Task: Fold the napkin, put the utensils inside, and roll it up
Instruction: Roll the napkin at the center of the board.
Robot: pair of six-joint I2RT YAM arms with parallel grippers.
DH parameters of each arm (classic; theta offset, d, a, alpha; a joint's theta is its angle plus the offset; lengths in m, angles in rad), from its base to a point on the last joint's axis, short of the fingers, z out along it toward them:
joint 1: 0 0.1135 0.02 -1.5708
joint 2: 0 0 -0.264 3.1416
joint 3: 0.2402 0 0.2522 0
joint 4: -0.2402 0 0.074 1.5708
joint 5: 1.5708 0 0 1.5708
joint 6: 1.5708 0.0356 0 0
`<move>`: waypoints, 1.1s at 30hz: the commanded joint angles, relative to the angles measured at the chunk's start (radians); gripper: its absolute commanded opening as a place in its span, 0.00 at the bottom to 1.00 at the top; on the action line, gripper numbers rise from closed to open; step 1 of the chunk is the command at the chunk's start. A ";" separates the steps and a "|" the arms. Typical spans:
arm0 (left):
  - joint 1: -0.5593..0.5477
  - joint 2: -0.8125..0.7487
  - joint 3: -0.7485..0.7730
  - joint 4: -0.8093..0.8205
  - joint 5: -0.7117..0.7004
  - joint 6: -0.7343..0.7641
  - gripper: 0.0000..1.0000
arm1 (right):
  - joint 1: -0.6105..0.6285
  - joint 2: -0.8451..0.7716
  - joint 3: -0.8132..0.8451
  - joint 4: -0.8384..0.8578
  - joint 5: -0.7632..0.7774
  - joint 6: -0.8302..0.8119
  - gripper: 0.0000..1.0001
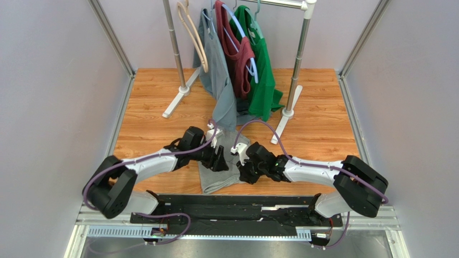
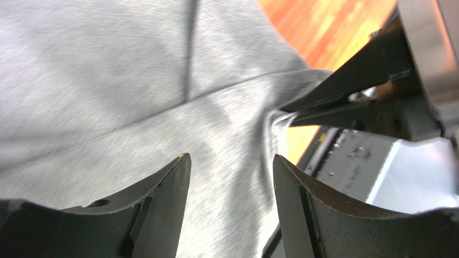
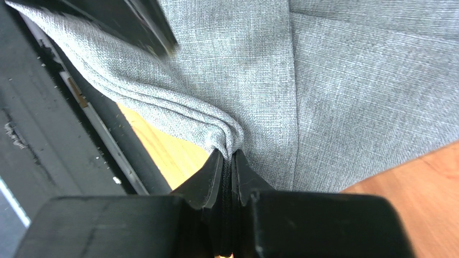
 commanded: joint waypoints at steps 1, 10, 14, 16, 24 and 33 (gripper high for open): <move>0.003 -0.199 -0.104 0.061 -0.186 -0.042 0.67 | -0.015 0.039 0.033 -0.092 -0.083 0.019 0.00; 0.000 -0.436 -0.225 0.085 -0.231 -0.036 0.68 | -0.129 0.138 0.164 -0.224 -0.271 0.022 0.00; -0.023 -0.465 -0.254 0.089 -0.243 -0.031 0.73 | -0.189 0.208 0.260 -0.287 -0.373 0.022 0.00; -0.054 -0.471 -0.259 0.084 -0.270 -0.025 0.73 | -0.213 0.245 0.290 -0.334 -0.393 0.022 0.00; -0.161 -0.448 -0.242 0.066 -0.367 0.005 0.74 | -0.291 0.360 0.397 -0.436 -0.508 0.041 0.00; -0.311 -0.388 -0.205 0.041 -0.533 0.050 0.76 | -0.379 0.450 0.432 -0.473 -0.580 0.059 0.00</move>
